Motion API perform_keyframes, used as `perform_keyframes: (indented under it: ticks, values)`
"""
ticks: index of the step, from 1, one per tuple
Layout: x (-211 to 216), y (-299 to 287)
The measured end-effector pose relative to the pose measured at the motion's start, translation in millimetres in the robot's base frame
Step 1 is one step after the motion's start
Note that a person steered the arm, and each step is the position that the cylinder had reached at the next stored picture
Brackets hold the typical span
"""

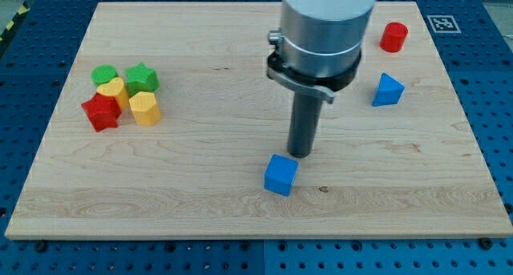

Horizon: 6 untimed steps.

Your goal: Move your arm towards the blue triangle

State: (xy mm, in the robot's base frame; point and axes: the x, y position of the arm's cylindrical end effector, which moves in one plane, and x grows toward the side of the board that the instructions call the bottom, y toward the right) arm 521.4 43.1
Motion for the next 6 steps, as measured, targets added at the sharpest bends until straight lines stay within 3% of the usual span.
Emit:
perform_keyframes:
  ticks: [1, 2, 3, 5, 6]
  values:
    - [45.2, -1.7]
    - [58.2, -1.7]
    - [16.4, 3.7]
    - [4.6, 170.0]
    - [-37.5, 222.4]
